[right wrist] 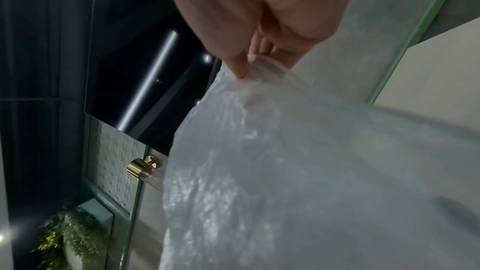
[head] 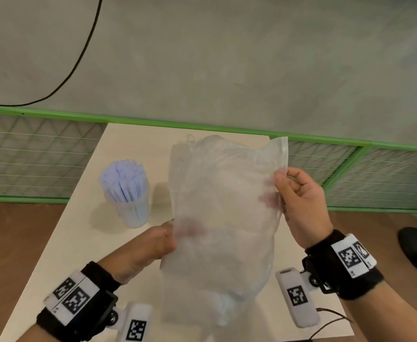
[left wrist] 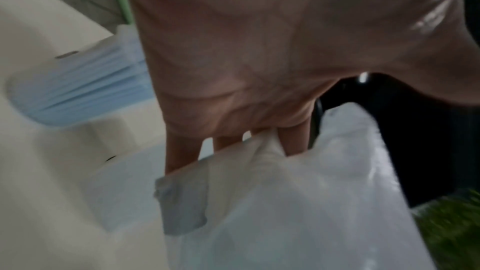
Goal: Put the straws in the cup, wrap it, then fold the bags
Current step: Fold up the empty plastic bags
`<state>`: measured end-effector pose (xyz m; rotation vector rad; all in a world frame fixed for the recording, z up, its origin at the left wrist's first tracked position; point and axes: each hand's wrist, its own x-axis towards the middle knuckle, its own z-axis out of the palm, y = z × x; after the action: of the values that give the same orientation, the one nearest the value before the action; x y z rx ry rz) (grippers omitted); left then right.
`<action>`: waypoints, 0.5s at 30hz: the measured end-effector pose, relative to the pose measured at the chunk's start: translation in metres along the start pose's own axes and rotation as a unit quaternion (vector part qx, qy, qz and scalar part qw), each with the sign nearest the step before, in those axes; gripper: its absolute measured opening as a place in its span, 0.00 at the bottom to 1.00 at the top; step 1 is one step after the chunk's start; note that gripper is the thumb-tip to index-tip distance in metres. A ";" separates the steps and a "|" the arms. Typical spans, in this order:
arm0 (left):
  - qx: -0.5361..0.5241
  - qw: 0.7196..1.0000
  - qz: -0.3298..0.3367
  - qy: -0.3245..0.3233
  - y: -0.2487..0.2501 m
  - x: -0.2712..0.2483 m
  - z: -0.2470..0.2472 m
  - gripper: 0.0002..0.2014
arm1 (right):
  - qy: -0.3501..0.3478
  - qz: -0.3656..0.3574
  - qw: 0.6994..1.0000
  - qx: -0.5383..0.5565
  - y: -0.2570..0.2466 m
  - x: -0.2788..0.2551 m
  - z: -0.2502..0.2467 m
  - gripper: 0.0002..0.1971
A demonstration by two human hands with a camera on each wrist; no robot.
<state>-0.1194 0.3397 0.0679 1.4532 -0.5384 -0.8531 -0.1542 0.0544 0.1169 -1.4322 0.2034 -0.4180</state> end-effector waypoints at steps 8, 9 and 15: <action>0.015 0.985 0.053 0.163 0.011 0.010 0.010 0.15 | -0.219 0.230 0.946 0.061 0.031 -0.021 -0.021 0.38; 0.018 0.984 0.052 0.172 0.010 0.011 0.010 0.15 | -0.234 0.238 0.941 0.051 0.033 -0.025 -0.023 0.36; -0.040 0.984 0.026 0.173 0.019 0.007 0.005 0.13 | -0.182 0.185 0.966 0.015 0.018 -0.021 -0.020 0.09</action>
<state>-0.1155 0.3298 0.0858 1.4666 -0.2755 -0.5586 -0.1783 0.0459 0.0939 -1.3786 0.1614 0.1498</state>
